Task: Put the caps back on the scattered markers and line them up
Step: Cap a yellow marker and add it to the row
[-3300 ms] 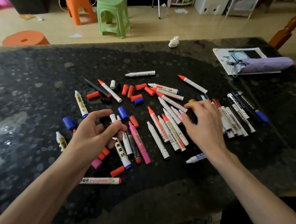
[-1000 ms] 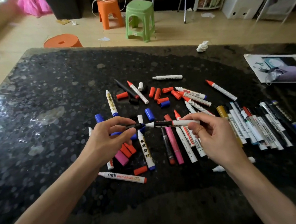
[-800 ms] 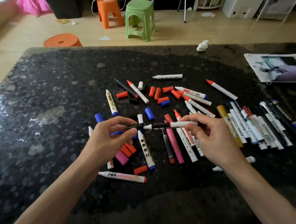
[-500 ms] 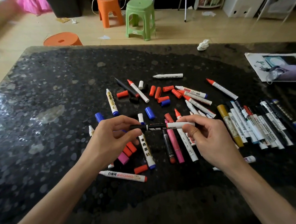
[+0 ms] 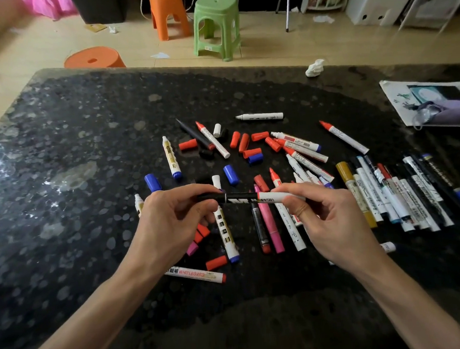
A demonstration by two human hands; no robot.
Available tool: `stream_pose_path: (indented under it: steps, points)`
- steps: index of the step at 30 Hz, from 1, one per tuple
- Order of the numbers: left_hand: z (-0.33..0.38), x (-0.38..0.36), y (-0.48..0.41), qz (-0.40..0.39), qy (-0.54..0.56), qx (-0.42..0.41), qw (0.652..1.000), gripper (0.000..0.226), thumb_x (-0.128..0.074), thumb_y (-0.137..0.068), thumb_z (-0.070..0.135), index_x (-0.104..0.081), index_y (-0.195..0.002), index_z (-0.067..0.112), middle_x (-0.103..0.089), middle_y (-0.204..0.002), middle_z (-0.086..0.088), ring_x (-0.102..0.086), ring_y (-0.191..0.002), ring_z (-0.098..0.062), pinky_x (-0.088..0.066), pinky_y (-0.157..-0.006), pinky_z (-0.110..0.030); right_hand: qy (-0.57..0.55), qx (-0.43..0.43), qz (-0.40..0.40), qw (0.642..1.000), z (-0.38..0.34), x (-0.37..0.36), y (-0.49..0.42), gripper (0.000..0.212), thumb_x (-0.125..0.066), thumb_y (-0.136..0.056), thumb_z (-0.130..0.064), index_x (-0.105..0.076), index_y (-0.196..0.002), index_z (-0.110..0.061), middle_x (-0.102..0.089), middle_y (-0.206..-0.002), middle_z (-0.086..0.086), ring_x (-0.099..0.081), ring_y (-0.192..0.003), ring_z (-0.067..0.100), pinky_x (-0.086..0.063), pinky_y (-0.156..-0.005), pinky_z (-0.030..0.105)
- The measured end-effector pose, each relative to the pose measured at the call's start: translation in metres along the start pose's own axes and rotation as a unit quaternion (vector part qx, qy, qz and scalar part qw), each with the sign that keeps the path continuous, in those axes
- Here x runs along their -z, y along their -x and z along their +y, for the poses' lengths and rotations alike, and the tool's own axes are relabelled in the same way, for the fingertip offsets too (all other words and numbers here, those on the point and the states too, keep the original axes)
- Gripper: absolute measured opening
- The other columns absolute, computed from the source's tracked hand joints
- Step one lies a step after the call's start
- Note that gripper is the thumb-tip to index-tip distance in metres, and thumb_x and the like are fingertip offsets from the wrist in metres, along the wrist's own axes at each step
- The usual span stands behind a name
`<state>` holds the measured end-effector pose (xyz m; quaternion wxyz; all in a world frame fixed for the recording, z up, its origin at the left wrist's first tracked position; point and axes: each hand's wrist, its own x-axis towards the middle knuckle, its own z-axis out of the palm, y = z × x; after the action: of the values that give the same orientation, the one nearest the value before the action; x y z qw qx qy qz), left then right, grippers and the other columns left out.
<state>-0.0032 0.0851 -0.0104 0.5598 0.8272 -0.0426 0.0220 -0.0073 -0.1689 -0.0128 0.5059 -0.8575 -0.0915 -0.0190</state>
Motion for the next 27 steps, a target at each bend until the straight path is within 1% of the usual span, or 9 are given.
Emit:
stream_pose_path:
  steps: [4,9,12,14,16,19,22,25,27]
  points:
    - [-0.003,-0.002,-0.001,0.001,-0.008,-0.009,1.000,0.027,-0.071,-0.092,0.001,-0.077,-0.104,0.025,-0.076,-0.073,0.004,-0.074,-0.070,-0.013,-0.057,-0.072,-0.016,-0.012,-0.013,0.000,1.000,0.000,-0.001,0.001,0.021,-0.064,-0.098,-0.029,-0.071,-0.112,-0.043,-0.074,-0.104,-0.025,-0.069,-0.102,-0.002,-0.051,-0.083,0.011]
    - [0.001,0.003,-0.004,-0.005,-0.031,-0.036,0.999,0.028,-0.072,-0.091,0.002,-0.077,-0.104,0.026,-0.076,-0.077,0.005,-0.074,-0.071,-0.014,-0.057,-0.073,-0.016,-0.039,-0.030,-0.014,0.999,0.001,-0.004,0.003,0.022,-0.066,-0.098,-0.027,-0.072,-0.111,-0.044,-0.074,-0.108,-0.029,-0.067,-0.110,-0.006,-0.051,-0.092,0.011]
    - [0.003,0.009,-0.009,-0.030,-0.054,-0.047,0.997,0.023,-0.069,-0.095,0.008,-0.077,-0.109,0.024,-0.077,-0.081,0.002,-0.073,-0.076,-0.013,-0.056,-0.074,-0.016,-0.018,-0.038,-0.059,0.997,-0.001,-0.001,0.001,0.023,-0.062,-0.100,-0.033,-0.070,-0.119,-0.043,-0.071,-0.114,-0.032,-0.063,-0.115,-0.009,-0.051,-0.097,0.014]
    - [0.005,0.006,-0.013,-0.055,-0.073,-0.044,0.995,0.022,-0.065,-0.098,0.013,-0.073,-0.113,0.027,-0.077,-0.092,0.008,-0.073,-0.088,-0.010,-0.056,-0.081,-0.020,0.014,-0.038,-0.089,0.995,-0.004,0.004,0.000,0.021,-0.057,-0.101,-0.040,-0.067,-0.118,-0.047,-0.069,-0.108,-0.030,-0.063,-0.110,-0.005,-0.051,-0.089,0.015]
    - [0.009,0.001,-0.017,-0.057,-0.061,-0.044,0.996,0.024,-0.063,-0.099,0.012,-0.070,-0.113,0.029,-0.074,-0.097,0.014,-0.072,-0.093,-0.009,-0.057,-0.086,-0.023,0.053,-0.033,-0.102,0.993,-0.007,0.008,-0.002,0.019,-0.056,-0.099,-0.048,-0.067,-0.114,-0.047,-0.068,-0.101,-0.024,-0.064,-0.102,0.000,-0.052,-0.080,0.018]
    - [0.016,-0.009,-0.021,-0.072,-0.054,-0.052,0.995,0.028,-0.062,-0.100,0.011,-0.066,-0.119,0.031,-0.071,-0.099,0.012,-0.072,-0.094,-0.012,-0.059,-0.088,-0.034,0.097,-0.028,-0.083,0.991,-0.007,0.015,0.002,0.027,-0.058,-0.094,-0.058,-0.070,-0.112,-0.042,-0.067,-0.097,-0.019,-0.063,-0.099,0.001,-0.054,-0.083,0.025]
    - [0.026,-0.022,-0.023,-0.088,-0.028,-0.064,0.994,0.039,-0.063,-0.099,0.011,-0.060,-0.128,0.036,-0.069,-0.103,0.008,-0.073,-0.091,-0.016,-0.060,-0.087,-0.043,0.119,-0.025,-0.049,0.991,-0.002,0.023,0.007,0.026,-0.068,-0.093,-0.053,-0.075,-0.109,-0.034,-0.067,-0.099,-0.018,-0.063,-0.100,0.000,-0.050,-0.086,0.023]
    - [0.033,-0.034,-0.024,-0.088,0.005,-0.040,0.995,0.051,-0.064,-0.098,0.010,-0.051,-0.140,0.036,-0.069,-0.108,0.008,-0.075,-0.091,-0.013,-0.061,-0.085,-0.048,0.151,-0.057,-0.014,0.987,0.006,0.035,0.009,0.016,-0.071,-0.094,-0.042,-0.075,-0.104,-0.030,-0.068,-0.092,-0.018,-0.063,-0.089,-0.001,-0.044,-0.073,0.014]
    - [0.035,-0.039,-0.026,-0.078,-0.010,-0.033,0.996,0.050,-0.064,-0.098,0.009,-0.052,-0.139,0.034,-0.069,-0.110,0.011,-0.075,-0.093,-0.010,-0.061,-0.085,-0.050,0.187,-0.099,0.023,0.977,0.017,0.047,0.013,0.011,-0.072,-0.095,-0.038,-0.074,-0.103,-0.030,-0.068,-0.088,-0.017,-0.062,-0.082,-0.003,-0.042,-0.068,0.012]
